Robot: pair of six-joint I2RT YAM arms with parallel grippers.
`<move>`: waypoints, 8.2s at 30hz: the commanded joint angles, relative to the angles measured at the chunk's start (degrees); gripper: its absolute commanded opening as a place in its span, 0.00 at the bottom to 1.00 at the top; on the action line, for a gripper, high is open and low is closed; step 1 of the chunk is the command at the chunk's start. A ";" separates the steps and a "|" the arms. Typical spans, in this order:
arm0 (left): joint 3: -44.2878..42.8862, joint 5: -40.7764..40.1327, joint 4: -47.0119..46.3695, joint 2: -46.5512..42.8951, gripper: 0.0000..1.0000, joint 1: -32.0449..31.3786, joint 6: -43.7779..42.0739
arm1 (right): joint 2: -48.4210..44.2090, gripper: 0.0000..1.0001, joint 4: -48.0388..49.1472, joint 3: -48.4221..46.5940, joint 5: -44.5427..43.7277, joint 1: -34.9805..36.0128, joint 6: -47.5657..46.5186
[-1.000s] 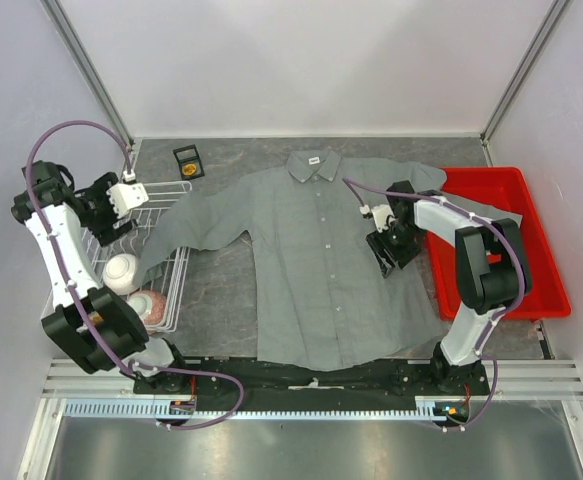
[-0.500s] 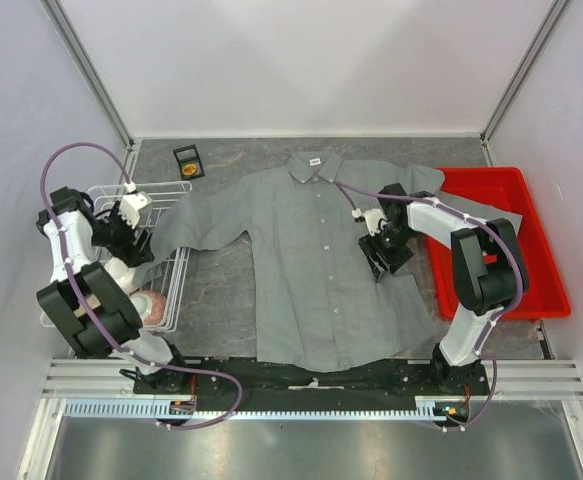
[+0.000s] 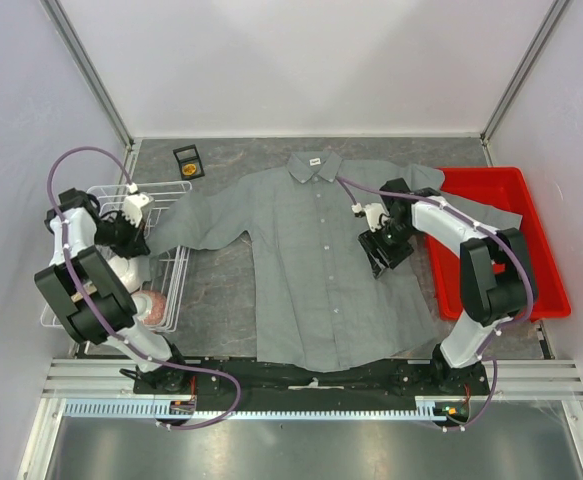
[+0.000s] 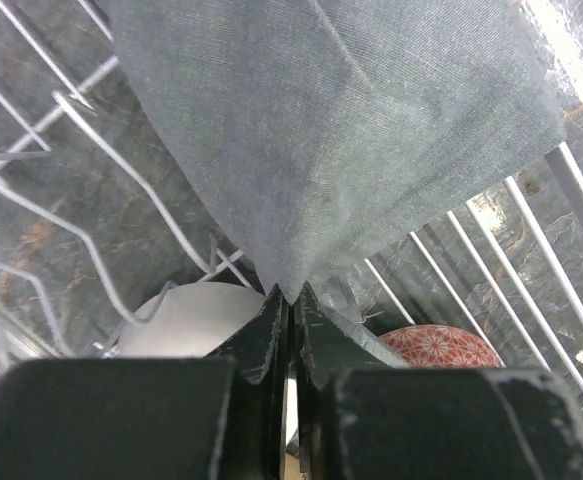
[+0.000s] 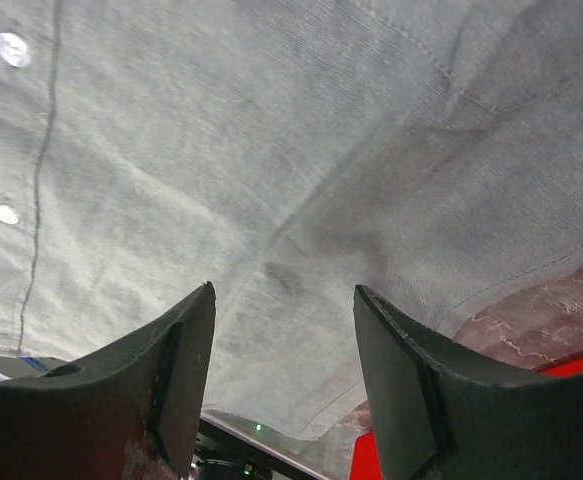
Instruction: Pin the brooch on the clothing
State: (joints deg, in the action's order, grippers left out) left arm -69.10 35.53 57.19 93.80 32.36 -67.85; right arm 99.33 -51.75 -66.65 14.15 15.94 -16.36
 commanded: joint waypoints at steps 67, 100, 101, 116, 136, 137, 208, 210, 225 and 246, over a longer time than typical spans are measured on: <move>-45.50 -17.31 -26.87 21.58 0.73 -23.56 63.47 | -10.38 0.98 14.57 -18.26 -0.35 6.03 8.72; -61.42 -38.78 -22.29 47.44 0.54 -29.20 65.83 | -5.20 0.98 15.18 -14.56 -1.94 5.76 8.54; -61.50 -38.87 -22.47 47.70 0.54 -29.11 65.66 | -5.11 0.98 15.18 -14.38 -2.11 5.76 8.45; -68.89 -39.22 -20.80 53.50 0.59 -28.67 64.69 | -3.79 0.98 15.10 -14.82 -2.11 5.41 8.63; -74.60 -40.98 -13.78 57.54 0.61 -28.58 63.20 | -1.16 0.98 14.92 -17.37 -2.55 5.24 8.80; -74.77 -40.63 -13.68 57.64 0.61 -28.58 63.20 | -1.24 0.98 14.83 -17.46 -2.64 5.24 8.80; -61.07 -36.06 -22.82 42.09 0.02 -31.66 52.83 | -3.79 0.97 14.92 -15.79 -2.02 4.18 8.80; -59.41 -35.88 -22.82 40.77 0.02 -31.83 52.56 | -4.05 0.98 14.48 -15.96 -1.76 4.18 8.71; -44.47 -11.31 -19.84 22.76 0.02 -33.50 51.25 | -8.79 0.98 17.28 -16.76 2.28 3.74 9.42; -17.56 36.89 -19.83 -12.58 0.02 -45.45 48.69 | -21.98 0.98 34.16 -11.75 35.77 6.72 9.15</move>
State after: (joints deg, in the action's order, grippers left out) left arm -89.38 66.30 38.76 84.84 -10.85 -17.34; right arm 81.23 -23.88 -78.81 43.20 20.75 -8.47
